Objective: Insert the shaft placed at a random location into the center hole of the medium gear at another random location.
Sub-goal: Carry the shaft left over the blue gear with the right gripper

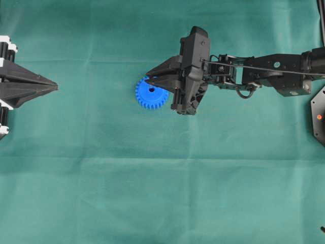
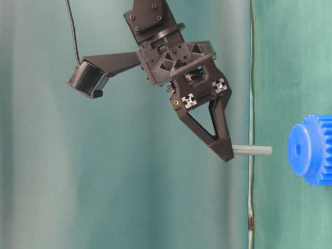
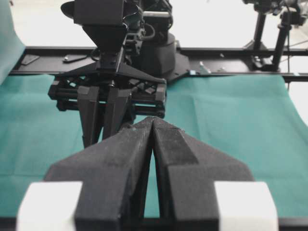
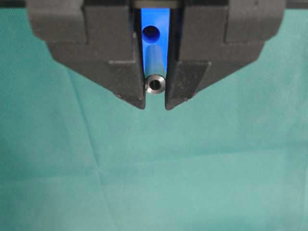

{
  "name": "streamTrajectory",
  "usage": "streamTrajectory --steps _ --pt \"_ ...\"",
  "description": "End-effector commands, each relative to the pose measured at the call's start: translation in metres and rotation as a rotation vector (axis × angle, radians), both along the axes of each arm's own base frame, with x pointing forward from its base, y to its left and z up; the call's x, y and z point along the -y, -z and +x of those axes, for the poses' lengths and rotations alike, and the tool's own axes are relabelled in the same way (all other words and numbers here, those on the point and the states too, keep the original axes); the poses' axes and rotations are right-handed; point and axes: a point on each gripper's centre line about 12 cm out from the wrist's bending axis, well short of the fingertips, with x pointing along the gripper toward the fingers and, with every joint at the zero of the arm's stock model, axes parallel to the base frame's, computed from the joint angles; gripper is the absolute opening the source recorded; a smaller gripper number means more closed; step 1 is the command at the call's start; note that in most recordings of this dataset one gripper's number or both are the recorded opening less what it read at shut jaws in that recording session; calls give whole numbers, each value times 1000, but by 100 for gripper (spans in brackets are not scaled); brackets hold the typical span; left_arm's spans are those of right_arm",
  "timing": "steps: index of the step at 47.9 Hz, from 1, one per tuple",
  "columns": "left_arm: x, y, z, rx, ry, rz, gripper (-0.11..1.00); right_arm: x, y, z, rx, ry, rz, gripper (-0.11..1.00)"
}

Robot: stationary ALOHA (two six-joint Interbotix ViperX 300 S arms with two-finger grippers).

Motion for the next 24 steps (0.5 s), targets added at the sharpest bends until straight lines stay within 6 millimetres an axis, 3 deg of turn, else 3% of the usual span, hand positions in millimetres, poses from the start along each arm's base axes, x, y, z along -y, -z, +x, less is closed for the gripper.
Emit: streamTrajectory --steps 1,24 --pt "-1 -11 2 28 -2 1 0 0 -13 5 39 -2 -6 12" --pt "-1 -10 2 26 -2 1 0 1 16 11 -3 15 15 12"
